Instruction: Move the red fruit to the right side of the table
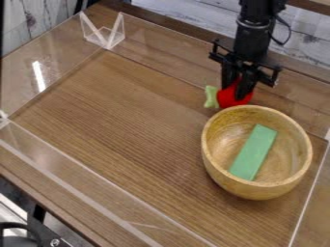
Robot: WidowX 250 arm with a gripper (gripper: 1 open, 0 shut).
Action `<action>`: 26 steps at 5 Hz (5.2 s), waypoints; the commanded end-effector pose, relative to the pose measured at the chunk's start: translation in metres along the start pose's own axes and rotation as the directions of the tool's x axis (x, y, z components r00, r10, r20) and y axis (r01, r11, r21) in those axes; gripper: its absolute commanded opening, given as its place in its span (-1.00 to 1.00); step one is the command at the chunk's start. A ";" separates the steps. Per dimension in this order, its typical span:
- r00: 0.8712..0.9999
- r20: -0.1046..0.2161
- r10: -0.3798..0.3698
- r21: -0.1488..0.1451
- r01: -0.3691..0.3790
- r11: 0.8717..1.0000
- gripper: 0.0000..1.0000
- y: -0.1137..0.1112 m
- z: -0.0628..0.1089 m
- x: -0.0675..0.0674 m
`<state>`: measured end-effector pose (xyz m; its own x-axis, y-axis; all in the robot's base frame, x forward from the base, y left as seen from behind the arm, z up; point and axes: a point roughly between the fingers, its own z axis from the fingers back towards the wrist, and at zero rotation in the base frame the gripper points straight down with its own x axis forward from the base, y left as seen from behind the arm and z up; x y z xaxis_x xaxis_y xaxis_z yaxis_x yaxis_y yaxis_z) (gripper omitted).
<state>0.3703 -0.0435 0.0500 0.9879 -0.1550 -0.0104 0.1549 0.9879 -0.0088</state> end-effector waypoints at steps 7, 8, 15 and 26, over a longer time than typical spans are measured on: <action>0.981 0.074 0.180 0.008 -0.181 0.983 1.00 0.013 0.039 0.003; 0.978 0.082 0.190 0.010 -0.191 0.982 1.00 0.019 0.032 -0.001; 0.984 0.156 0.092 -0.004 -0.092 0.996 1.00 0.027 0.021 -0.004; 0.975 0.145 0.170 -0.059 -0.163 0.985 1.00 0.024 0.016 0.004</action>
<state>0.3667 -0.0198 0.0447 0.9979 0.0185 0.0613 -0.0144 0.9976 -0.0671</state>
